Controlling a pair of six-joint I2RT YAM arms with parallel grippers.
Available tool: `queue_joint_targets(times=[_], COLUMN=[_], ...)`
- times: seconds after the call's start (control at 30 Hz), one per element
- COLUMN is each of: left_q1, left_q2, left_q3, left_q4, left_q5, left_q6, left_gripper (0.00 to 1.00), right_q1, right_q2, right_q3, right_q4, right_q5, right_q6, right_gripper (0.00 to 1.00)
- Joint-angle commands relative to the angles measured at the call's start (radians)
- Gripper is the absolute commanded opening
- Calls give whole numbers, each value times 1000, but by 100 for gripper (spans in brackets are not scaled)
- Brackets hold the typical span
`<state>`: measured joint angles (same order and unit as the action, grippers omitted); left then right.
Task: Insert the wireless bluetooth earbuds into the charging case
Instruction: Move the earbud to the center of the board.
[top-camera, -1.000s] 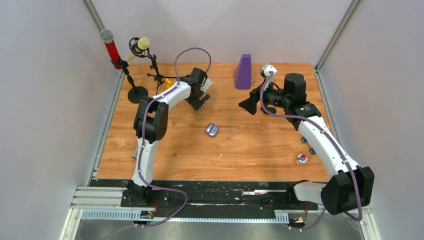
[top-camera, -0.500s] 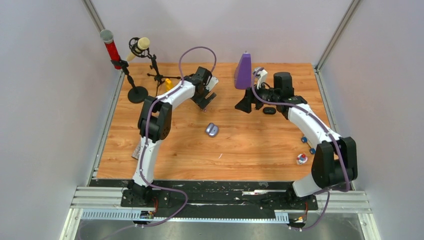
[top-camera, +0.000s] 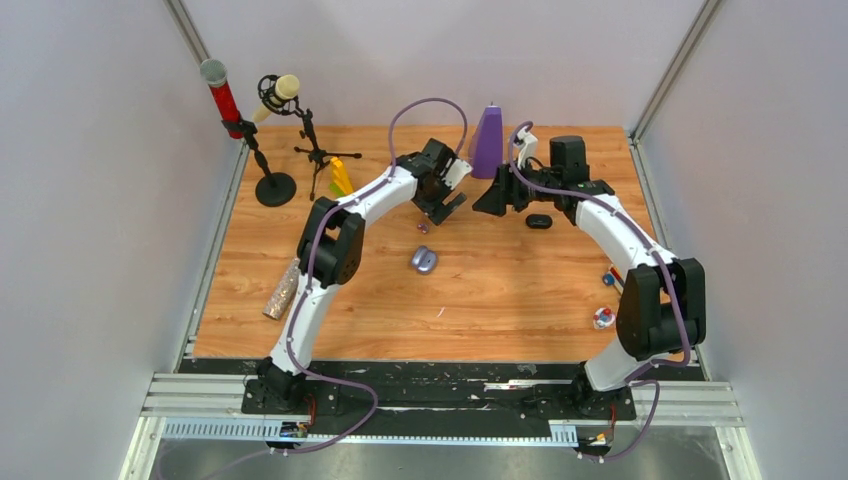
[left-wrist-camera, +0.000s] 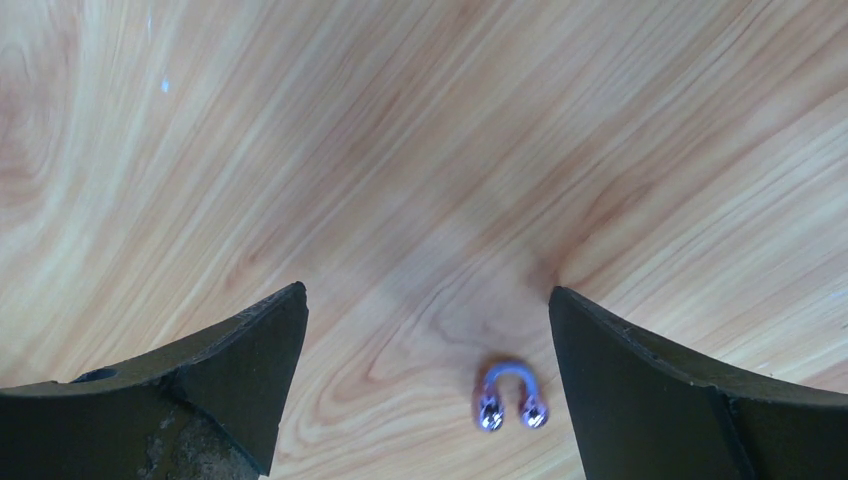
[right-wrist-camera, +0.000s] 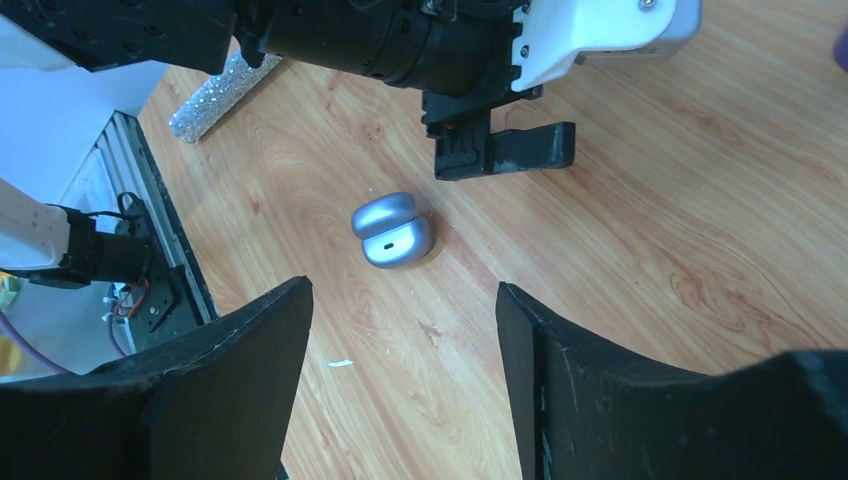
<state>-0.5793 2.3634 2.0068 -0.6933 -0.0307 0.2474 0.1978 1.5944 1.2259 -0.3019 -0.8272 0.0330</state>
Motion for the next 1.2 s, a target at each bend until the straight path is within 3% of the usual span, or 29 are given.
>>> queue_joint_targets(times=[0.0,0.13,0.3,0.57,1.17], left_q1=[2,47,65,68,41], left_q2=[32,-75,-224,-323,-104], left_q3=[123,81,-129,-316,-160], left_q4=[-54,-33,-16,30,-10], left_q5=[38,41,-13,16,34], left_q6=[-57,-60,23,34,-15], left_gripper=[99,100,99,98,93], right_q1=[-31,-33,-33,-34,-33], right_q2=[-12,-4,18,4,-57], right_q3=[5,-10,-6,-22,-37], right_q4=[4,7,11,14,17], right_q5=[-69,-80,-110,-118,-104], right_q6=[34,33,48,43,28], right_gripper=[68,68,67,67,67])
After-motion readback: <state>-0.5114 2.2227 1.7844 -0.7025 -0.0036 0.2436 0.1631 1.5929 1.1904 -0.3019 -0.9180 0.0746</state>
